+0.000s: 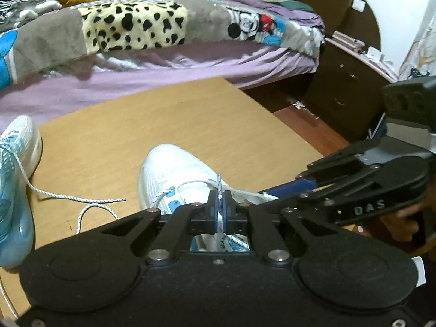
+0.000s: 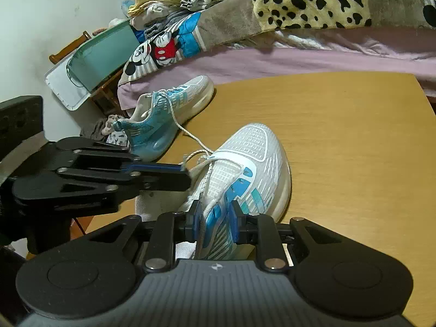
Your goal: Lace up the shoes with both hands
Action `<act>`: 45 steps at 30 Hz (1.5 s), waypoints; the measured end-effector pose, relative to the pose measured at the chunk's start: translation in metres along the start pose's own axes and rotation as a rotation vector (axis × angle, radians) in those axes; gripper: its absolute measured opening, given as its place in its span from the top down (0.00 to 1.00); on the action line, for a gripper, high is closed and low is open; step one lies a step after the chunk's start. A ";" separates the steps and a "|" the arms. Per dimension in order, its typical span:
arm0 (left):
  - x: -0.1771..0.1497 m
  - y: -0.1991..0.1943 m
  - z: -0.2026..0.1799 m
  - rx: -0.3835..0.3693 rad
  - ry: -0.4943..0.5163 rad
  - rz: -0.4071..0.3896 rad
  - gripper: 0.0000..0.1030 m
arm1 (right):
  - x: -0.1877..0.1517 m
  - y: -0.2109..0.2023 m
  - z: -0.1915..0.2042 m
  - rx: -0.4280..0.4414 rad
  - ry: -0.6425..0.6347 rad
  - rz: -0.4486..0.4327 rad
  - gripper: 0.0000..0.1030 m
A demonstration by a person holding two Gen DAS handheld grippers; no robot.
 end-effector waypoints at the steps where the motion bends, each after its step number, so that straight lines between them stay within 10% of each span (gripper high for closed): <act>1: 0.001 0.002 0.000 0.003 -0.002 0.004 0.98 | 0.000 0.000 -0.001 0.003 0.002 0.000 0.78; 23: 0.007 0.050 0.009 0.039 -0.064 0.189 0.98 | -0.005 0.001 -0.017 0.064 0.064 0.005 0.78; 45: 0.003 0.058 0.018 0.053 -0.120 0.196 0.98 | -0.007 0.002 -0.027 0.074 0.090 0.012 0.78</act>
Point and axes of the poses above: each gripper's, at about its wrist camera, not at the fingertips, and y roughly the way its jaws point, z to its left, x to its top, the point moved 3 cm from there along y, roughly the way its jaws point, and after that the axes turned 13 degrees about -x, right-handed, at the moved point
